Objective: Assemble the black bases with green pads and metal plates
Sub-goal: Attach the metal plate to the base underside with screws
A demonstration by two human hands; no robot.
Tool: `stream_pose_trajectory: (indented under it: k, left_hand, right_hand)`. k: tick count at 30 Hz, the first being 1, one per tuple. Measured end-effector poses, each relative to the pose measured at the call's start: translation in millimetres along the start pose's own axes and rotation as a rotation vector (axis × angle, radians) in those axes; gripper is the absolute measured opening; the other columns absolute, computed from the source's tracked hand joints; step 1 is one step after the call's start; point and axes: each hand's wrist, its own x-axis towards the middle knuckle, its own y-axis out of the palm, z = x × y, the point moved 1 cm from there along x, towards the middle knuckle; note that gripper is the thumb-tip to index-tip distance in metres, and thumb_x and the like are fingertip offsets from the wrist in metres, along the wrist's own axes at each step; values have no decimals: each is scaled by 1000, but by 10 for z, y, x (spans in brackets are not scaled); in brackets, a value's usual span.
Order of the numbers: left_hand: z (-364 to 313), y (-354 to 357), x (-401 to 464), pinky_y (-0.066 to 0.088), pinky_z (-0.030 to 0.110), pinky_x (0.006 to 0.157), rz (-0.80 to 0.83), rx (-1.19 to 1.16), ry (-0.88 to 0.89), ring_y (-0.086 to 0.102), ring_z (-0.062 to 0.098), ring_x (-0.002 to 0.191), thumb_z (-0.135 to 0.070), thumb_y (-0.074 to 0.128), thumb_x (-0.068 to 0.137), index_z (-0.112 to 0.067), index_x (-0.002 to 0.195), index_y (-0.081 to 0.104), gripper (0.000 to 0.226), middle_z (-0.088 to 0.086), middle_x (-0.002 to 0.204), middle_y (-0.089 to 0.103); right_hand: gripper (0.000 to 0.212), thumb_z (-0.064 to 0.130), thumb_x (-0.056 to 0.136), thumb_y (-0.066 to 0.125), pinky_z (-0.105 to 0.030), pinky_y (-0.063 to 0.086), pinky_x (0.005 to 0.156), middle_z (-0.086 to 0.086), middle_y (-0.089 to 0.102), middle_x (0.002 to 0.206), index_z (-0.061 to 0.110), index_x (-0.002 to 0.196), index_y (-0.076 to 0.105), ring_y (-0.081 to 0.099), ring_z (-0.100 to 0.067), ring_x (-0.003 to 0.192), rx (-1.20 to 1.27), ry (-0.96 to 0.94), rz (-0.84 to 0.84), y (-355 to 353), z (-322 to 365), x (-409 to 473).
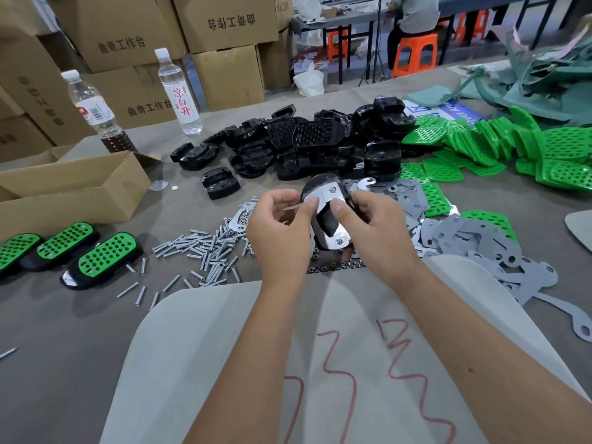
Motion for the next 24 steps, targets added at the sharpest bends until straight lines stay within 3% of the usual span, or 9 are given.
stream_pose_trajectory:
  k: [2, 4, 8, 11, 13, 17, 24]
  left_hand:
    - [7, -3, 20, 61, 30, 83, 35, -115, -61, 76, 13, 90, 9, 63, 93, -14, 98, 68, 24, 2, 95, 78]
    - [-6, -13, 35, 62, 34, 84, 48, -217, -125, 77, 21, 93, 15, 55, 93, -11, 101, 66, 29, 5, 97, 79]
    - [11, 4, -9, 58, 33, 84, 35, 28, -7, 70, 11, 87, -20, 79, 88, -19, 92, 69, 11, -5, 89, 74]
    - [14, 7, -38, 48, 35, 72, -33, 245, 49, 59, 18, 77, -43, 74, 92, -18, 79, 57, 33, -3, 78, 62]
    - [13, -15, -17, 38, 37, 63, -28, 327, 50, 48, 18, 65, -42, 62, 100, -18, 69, 46, 43, -5, 65, 52]
    - [18, -23, 5, 27, 38, 55, 28, 511, 60, 41, 19, 58, -37, 48, 107, -14, 63, 42, 50, -2, 57, 46]
    - [-15, 1, -24, 21, 41, 60, 19, 557, 101, 39, 21, 59, -26, 46, 106, -15, 63, 37, 46, -1, 58, 44]
  right_hand:
    - [34, 24, 104, 62, -33, 50, 40, -17, 60, 69, 4, 77, 62, 59, -23, 47, 54, 45, -22, -21, -16, 13]
    - [36, 27, 104, 61, -32, 47, 39, -18, 57, 68, 1, 79, 61, 59, -26, 46, 70, 76, -49, -36, -41, 30]
    - [37, 27, 100, 65, -46, 53, 40, 8, 54, 55, 22, 65, 59, 57, -14, 42, -37, 14, -37, -9, -38, 20]
    - [34, 32, 98, 67, -52, 55, 52, -1, 54, 56, 13, 70, 62, 55, -25, 53, -148, -68, -27, 31, -13, 9]
    - [39, 34, 97, 67, -45, 50, 55, -6, 53, 57, 4, 72, 59, 52, -27, 56, -238, -154, -48, 52, -8, -1]
    - [40, 28, 96, 69, -22, 30, 57, 8, 44, 56, 12, 66, 48, 43, -11, 57, -350, -288, -67, 70, 13, -6]
    - [38, 25, 96, 70, -20, 30, 59, 9, 44, 59, 10, 68, 49, 43, -9, 60, -397, -314, -70, 87, -21, -6]
